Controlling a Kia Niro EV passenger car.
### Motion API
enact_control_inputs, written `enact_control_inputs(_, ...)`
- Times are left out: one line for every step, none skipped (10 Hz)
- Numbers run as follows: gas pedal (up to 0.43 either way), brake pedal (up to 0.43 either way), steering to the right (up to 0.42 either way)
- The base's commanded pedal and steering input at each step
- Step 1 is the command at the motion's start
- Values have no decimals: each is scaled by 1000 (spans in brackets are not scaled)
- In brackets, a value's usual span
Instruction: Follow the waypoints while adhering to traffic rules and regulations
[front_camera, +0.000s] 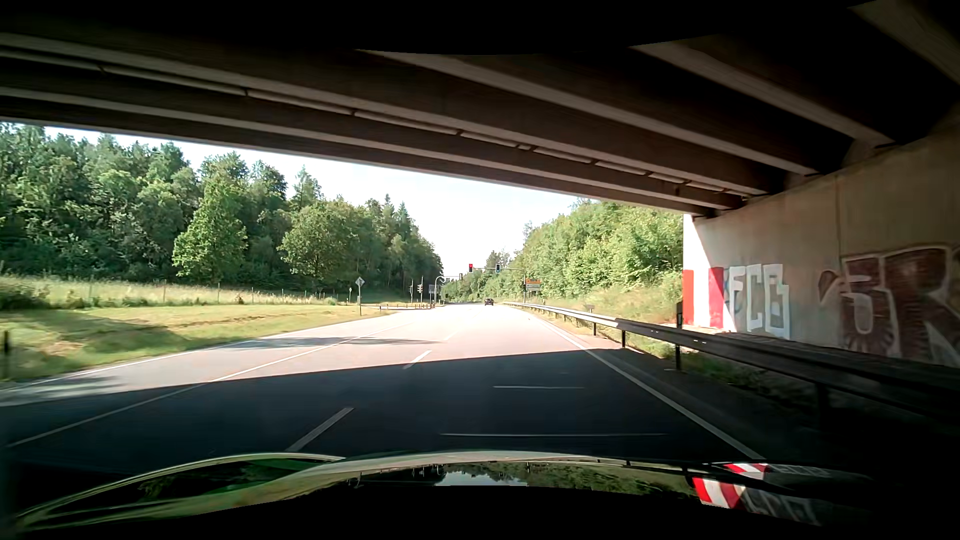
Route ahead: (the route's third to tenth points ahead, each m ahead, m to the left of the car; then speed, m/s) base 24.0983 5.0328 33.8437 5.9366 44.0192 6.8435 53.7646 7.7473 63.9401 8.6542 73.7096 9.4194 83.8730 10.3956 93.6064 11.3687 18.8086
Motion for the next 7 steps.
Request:
enact_control_inputs(331,0,-6)
enact_control_inputs(331,0,-5)
enact_control_inputs(331,0,-5)
enact_control_inputs(331,0,-5)
enact_control_inputs(331,0,-5)
enact_control_inputs(331,0,-4)
enact_control_inputs(331,0,-5)
